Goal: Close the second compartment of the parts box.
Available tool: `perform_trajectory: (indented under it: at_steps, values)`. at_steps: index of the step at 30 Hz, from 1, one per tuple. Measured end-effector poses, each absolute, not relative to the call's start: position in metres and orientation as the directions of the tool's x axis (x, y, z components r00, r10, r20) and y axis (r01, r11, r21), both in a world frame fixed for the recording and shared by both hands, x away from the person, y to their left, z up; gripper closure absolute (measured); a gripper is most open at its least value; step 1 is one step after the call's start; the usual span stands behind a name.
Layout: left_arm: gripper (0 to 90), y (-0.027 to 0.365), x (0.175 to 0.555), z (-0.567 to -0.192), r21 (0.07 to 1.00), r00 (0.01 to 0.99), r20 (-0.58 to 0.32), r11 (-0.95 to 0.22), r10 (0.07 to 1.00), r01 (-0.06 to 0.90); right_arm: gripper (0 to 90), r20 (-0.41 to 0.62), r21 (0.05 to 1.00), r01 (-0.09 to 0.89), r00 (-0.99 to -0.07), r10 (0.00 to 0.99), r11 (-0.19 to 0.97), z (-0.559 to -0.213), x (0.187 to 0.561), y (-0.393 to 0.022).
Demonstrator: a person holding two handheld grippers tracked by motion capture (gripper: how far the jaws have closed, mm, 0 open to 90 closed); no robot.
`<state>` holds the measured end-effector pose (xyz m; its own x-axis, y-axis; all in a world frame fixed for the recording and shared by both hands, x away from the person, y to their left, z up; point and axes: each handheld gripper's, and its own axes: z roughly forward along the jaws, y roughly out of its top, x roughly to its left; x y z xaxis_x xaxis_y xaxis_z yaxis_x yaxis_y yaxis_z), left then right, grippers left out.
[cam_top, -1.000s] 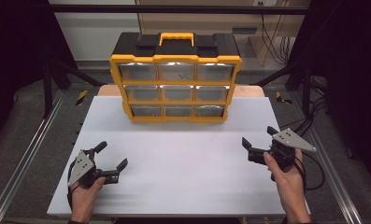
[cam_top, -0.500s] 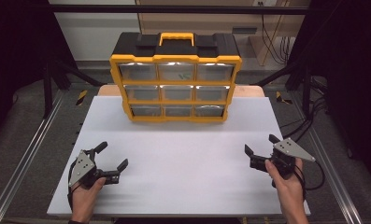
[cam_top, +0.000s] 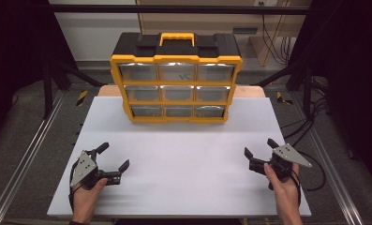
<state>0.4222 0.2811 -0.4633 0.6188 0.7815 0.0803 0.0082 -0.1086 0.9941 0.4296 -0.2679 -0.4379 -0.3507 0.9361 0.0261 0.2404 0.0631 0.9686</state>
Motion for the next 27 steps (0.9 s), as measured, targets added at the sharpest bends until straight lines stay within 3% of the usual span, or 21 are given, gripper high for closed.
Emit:
perform_trajectory:
  at_steps: [20, 27]
  values:
    - [0.2, 0.281, 0.422, -0.466, 0.994, 0.614, 0.07, -0.105, 0.786, 0.021, 9.8, 0.002, 0.99, 0.131, -0.368, 0.93, 0.05, -0.442, 0.439, -0.258]
    - [0.2, 0.279, 0.415, -0.468, 0.994, 0.6, 0.071, -0.107, 0.797, 0.024, 2.1, -0.039, 0.988, 0.125, -0.385, 0.922, 0.094, -0.446, 0.438, -0.253]
